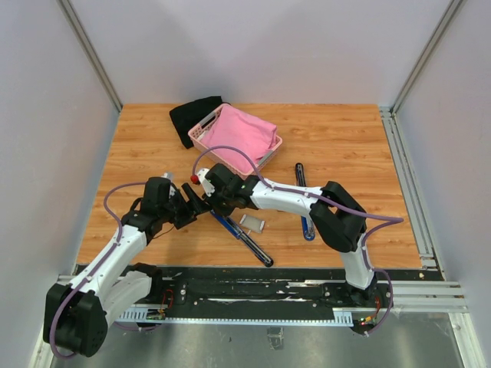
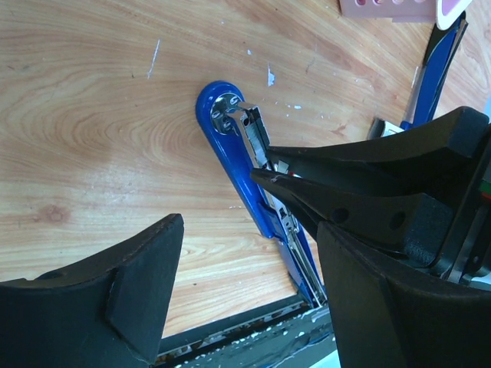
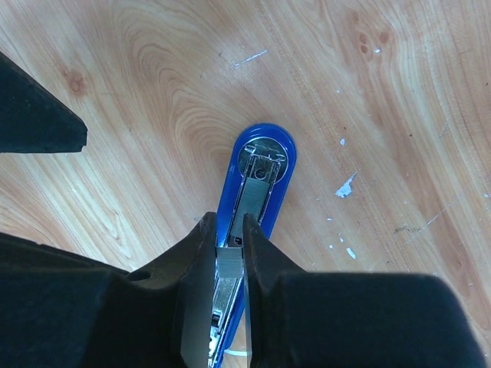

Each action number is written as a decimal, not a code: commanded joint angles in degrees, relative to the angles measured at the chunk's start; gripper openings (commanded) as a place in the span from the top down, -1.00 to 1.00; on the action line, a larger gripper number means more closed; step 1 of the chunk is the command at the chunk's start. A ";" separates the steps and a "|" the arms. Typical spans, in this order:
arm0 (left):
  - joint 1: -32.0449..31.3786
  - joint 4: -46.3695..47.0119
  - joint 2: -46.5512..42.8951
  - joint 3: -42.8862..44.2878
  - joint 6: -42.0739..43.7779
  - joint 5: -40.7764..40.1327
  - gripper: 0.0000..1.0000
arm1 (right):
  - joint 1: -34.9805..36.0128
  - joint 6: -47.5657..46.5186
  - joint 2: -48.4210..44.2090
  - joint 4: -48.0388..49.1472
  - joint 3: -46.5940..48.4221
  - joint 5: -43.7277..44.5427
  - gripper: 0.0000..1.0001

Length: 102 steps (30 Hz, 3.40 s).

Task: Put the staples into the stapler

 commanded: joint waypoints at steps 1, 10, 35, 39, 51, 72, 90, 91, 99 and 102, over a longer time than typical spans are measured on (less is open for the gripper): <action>0.77 1.23 -1.08 -0.10 0.33 0.06 -0.50 | 0.65 -3.48 -1.16 -4.84 -0.23 -2.26 0.80; 0.81 0.70 -1.66 -0.10 0.33 0.00 -0.50 | 0.35 -4.03 -2.12 -6.05 1.03 -3.43 0.80; 0.77 0.81 -1.46 -0.19 0.64 0.15 -0.50 | -1.71 -0.96 -2.12 -5.74 -1.99 -4.04 0.81; 0.77 1.76 -1.15 -0.47 0.71 0.41 -0.51 | -1.89 -0.40 -4.28 -7.92 0.75 -3.19 0.81; 0.73 14.28 11.32 0.70 2.27 3.88 -0.47 | -1.99 4.27 -11.29 -6.25 -5.41 1.46 0.81; 0.73 22.35 25.35 1.68 4.18 7.22 -0.03 | -0.76 8.40 -7.63 2.38 -9.62 1.30 0.80; 0.73 23.70 27.47 1.91 4.18 8.24 0.07 | -0.58 8.62 -4.81 2.89 -7.78 -0.90 0.80; 0.69 23.73 27.55 1.84 4.15 8.26 0.07 | -0.58 8.58 -4.73 2.89 -7.66 -0.92 0.80; 0.71 23.68 27.91 1.92 4.28 8.32 0.08 | -0.58 8.53 -4.72 2.89 -7.04 -0.87 0.81; 0.69 23.68 28.00 2.07 4.31 8.32 0.08 | -0.58 8.44 -5.08 2.85 -6.73 -0.70 0.81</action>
